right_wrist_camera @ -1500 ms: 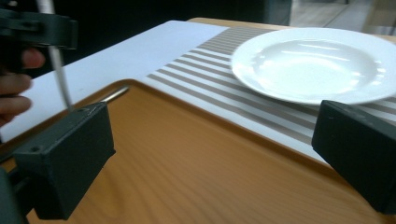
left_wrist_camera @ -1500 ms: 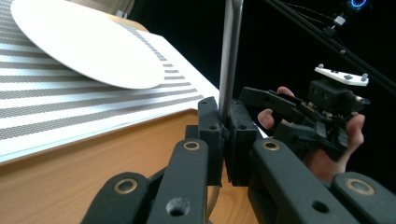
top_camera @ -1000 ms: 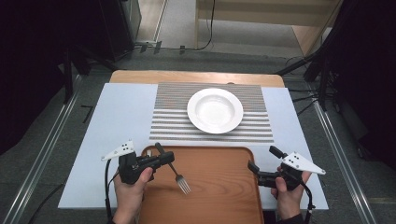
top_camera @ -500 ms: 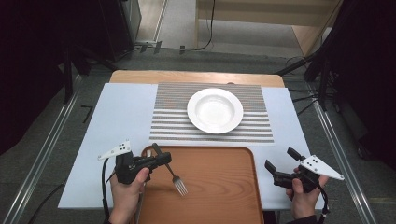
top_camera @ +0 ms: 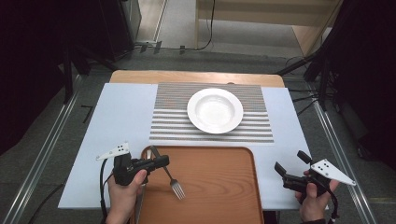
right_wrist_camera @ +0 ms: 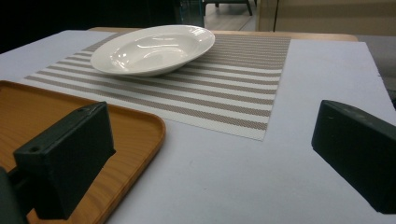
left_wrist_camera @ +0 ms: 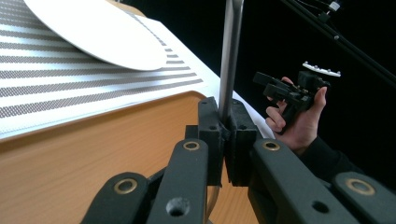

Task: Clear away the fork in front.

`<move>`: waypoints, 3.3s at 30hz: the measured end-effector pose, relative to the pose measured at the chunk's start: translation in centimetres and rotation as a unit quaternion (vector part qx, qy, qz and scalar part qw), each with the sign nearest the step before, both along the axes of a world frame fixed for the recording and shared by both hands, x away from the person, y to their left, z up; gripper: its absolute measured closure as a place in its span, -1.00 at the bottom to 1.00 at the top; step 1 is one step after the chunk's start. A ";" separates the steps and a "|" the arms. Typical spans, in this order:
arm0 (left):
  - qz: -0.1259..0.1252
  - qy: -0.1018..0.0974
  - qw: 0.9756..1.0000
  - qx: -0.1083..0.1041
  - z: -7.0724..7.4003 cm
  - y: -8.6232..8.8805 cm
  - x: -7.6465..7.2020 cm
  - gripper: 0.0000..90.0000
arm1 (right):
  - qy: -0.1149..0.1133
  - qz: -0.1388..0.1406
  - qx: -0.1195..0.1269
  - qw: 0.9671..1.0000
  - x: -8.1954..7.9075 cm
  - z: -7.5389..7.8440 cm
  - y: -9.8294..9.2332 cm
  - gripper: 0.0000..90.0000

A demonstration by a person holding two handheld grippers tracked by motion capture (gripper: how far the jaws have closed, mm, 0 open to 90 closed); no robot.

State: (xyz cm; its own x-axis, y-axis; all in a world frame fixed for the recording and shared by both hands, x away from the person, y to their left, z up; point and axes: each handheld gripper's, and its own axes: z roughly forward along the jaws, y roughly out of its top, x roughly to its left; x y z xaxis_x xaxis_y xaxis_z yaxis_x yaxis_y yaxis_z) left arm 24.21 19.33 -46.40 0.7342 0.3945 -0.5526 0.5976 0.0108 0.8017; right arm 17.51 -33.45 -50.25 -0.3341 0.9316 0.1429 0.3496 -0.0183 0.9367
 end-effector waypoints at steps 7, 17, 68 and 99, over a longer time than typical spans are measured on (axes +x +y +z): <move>-0.012 0.009 1.000 -0.001 -0.1 0.4 0.0 0.91 | 0.004 -0.010 -0.005 1.000 -0.5 -0.4 -0.9 -1.00; -0.027 0.038 0.999 0.014 -0.8 0.4 0.0 0.91 | 0.003 -0.017 0.006 1.000 -0.6 -0.5 -1.7 -1.00; 0.067 0.007 0.957 0.281 -3.5 -1.9 1.1 0.41 | 0.018 -0.015 -0.010 1.000 0.4 -1.4 -1.5 -1.00; 0.022 -0.023 0.943 0.332 -3.5 -3.2 0.1 0.99 | 0.021 -0.012 -0.009 1.000 0.5 -1.5 -1.5 -1.00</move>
